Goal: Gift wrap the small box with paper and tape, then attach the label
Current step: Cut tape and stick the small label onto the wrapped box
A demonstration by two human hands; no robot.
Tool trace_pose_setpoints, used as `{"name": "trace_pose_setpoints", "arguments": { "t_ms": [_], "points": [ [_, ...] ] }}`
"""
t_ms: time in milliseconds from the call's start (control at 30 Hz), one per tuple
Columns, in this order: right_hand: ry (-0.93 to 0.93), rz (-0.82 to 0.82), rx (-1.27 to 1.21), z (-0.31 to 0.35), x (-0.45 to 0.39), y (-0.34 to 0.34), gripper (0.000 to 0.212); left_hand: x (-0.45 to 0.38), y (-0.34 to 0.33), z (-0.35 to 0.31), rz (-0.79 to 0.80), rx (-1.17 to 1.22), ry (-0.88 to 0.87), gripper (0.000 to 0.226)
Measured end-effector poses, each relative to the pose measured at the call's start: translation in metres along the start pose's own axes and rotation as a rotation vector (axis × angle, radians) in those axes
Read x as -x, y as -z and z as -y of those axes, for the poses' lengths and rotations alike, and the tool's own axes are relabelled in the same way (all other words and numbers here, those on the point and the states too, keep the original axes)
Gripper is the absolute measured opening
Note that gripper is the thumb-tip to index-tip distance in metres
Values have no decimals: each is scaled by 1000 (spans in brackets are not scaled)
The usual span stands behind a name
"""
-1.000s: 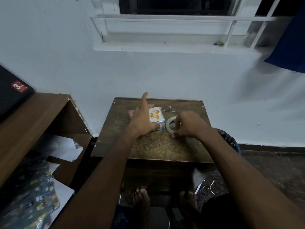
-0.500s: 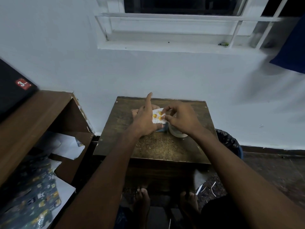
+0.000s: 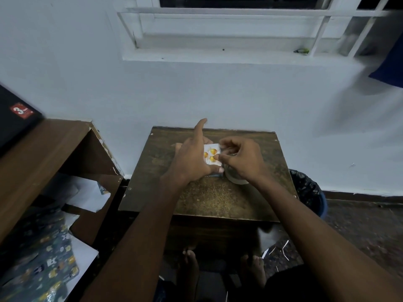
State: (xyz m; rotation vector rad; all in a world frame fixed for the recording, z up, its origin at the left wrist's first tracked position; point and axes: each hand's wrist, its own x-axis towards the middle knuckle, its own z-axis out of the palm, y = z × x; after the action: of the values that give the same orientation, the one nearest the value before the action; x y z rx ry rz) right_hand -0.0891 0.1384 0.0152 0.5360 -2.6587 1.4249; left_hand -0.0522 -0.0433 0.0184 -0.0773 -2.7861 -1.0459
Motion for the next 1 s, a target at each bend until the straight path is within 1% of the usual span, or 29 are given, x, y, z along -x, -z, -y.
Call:
{"name": "trace_pose_setpoints", "arguments": {
  "t_ms": [100,200,300,400,667,767,867,1000],
  "points": [
    [-20,-16,-46,-3,0,-1,40,-2,-4,2,15,63,-3,146],
    [-51,-25,-75,-4,-2,-1,30,0,-2,2,27,128,-4,144],
    [-57,-12,-74,-5,-3,-2,29,1,0,1,25,147,-6,141],
    [-84,-12,-106,-3,-3,-5,25,1,-2,3,11,143,2,144],
    [-269,-44,-462,4,3,-10,22,2,-1,4,7,162,16,145],
    [-299,-21,-589,10,4,-15,14,2,0,4,4,169,8,146],
    [-279,-71,-490,11,2,-21,6,3,0,3,6,150,-3,145],
    [-298,-119,-420,9,-2,-24,13,4,0,1,6,143,-14,143]
  ]
}}
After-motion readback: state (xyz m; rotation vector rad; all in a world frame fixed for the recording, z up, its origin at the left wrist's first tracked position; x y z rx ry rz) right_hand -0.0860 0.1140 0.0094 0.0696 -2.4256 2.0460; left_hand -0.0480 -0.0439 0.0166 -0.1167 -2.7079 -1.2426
